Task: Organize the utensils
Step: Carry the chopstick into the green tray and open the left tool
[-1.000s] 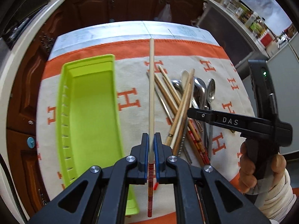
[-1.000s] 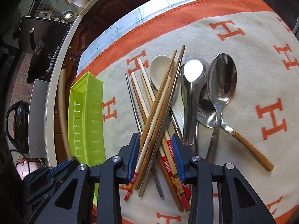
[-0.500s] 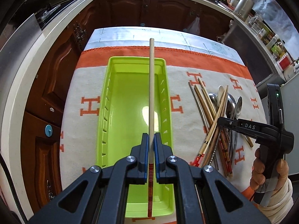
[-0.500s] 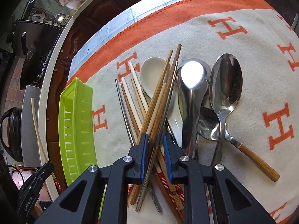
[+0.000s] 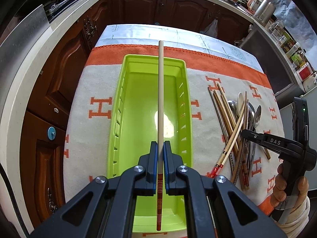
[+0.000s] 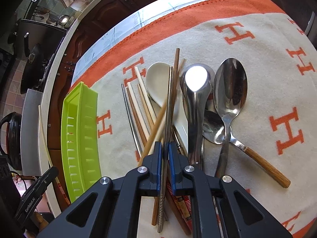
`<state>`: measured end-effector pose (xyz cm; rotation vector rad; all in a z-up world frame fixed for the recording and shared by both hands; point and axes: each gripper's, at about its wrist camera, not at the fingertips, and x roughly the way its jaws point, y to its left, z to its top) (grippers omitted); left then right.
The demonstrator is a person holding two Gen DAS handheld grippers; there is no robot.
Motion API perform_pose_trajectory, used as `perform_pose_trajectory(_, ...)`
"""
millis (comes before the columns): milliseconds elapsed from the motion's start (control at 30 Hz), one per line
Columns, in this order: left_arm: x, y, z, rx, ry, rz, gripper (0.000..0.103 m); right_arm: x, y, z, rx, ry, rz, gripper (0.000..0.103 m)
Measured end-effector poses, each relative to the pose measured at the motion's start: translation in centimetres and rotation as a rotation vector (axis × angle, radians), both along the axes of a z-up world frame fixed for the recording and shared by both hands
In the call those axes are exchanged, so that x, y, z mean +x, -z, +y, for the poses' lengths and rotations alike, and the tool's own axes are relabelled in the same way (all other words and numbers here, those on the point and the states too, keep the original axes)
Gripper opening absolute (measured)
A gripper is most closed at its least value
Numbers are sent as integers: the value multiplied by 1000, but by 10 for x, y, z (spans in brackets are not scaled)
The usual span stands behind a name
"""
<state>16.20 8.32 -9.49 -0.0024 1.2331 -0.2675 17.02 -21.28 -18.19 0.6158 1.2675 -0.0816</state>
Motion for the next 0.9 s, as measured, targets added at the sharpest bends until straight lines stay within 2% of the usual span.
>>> perform_pose_trajectory(200, -1, 2, 4, -7, -3, 7, 3, -5, 2, -6, 29, 12, 6, 7)
perform_pose_trajectory(433, -3, 1, 7, -16, -8, 7, 3, -14, -11, -9, 48, 21, -9, 7)
perform_pose_trajectory(633, -7, -3, 9, -27, -6, -3, 3, -21, -51, 11, 56, -28, -71, 7)
perform_pose_trajectory(767, -9, -3, 13, -30, -11, -3, 3, -25, -89, 36, 71, -98, -144, 6)
perform_pose_trajectory(833, -9, -1, 16, -30, -16, 1, 3, -26, -97, 43, 76, -116, -160, 6)
perform_pose_trajectory(900, -9, 0, 18, -30, -22, 6, 3, -26, -120, 62, 95, -169, -208, 6)
